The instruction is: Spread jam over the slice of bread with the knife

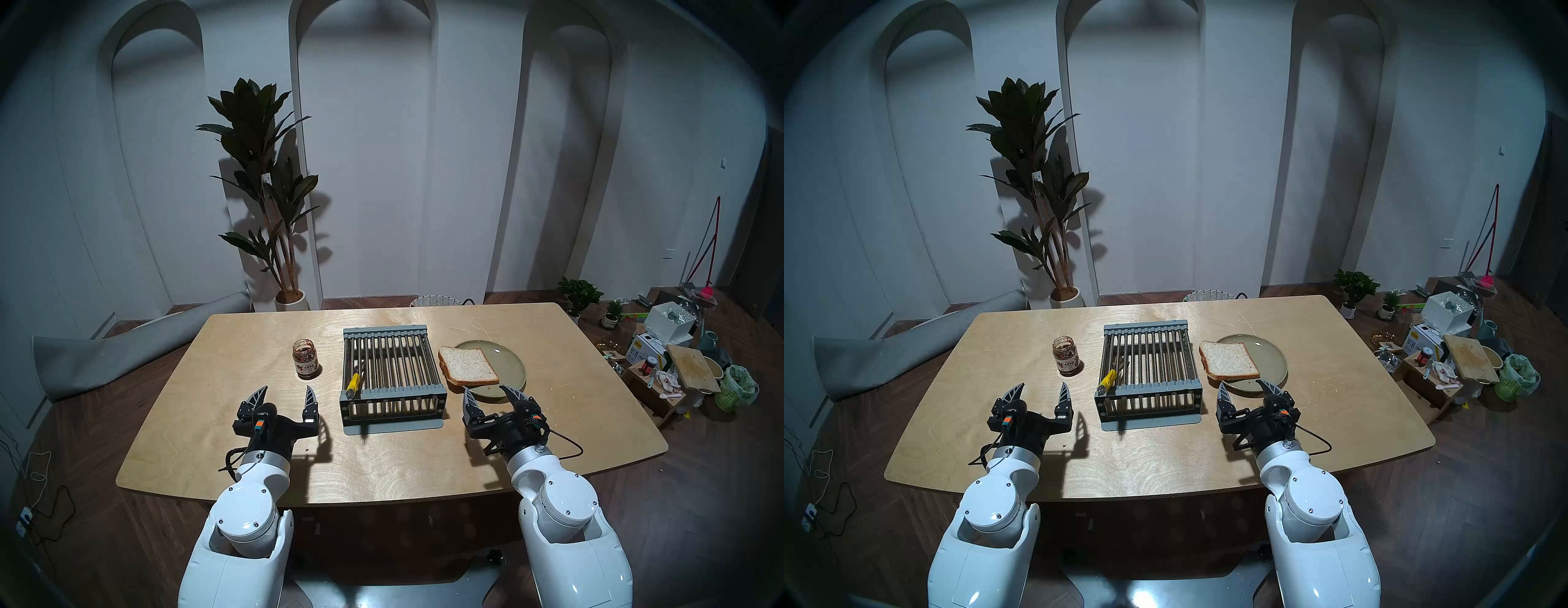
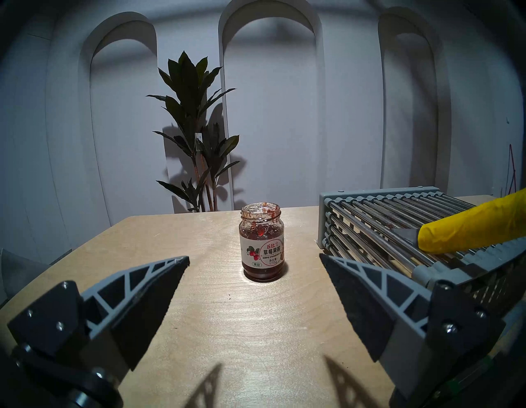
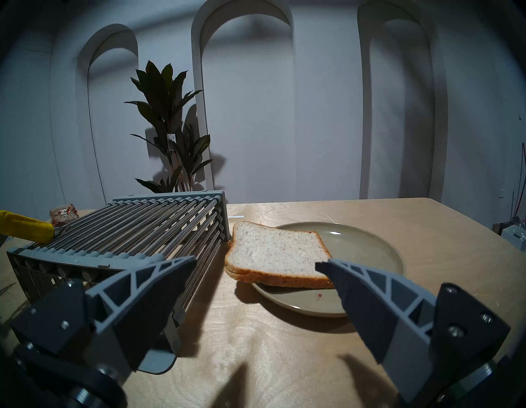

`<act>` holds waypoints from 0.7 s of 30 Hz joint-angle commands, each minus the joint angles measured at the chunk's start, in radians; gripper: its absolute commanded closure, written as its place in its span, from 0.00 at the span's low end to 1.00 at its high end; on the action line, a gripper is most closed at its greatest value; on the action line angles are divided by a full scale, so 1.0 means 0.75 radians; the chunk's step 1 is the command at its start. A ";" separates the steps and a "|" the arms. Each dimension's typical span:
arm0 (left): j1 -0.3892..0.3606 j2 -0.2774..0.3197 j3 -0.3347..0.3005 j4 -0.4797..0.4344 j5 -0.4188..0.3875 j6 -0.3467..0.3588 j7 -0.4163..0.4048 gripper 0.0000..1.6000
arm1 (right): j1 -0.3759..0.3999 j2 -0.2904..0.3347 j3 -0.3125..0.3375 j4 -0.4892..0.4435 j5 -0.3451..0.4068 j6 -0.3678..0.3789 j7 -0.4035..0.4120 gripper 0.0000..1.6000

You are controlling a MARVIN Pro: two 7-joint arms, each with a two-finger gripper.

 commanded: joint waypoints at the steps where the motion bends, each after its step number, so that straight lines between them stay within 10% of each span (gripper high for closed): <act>1: 0.145 -0.031 -0.025 -0.154 -0.061 -0.027 0.001 0.00 | 0.014 0.016 0.017 -0.027 0.045 -0.027 0.047 0.00; 21: 0.280 -0.023 0.016 -0.252 -0.120 -0.343 -0.140 0.00 | 0.093 0.042 0.080 0.035 0.145 -0.077 0.133 0.00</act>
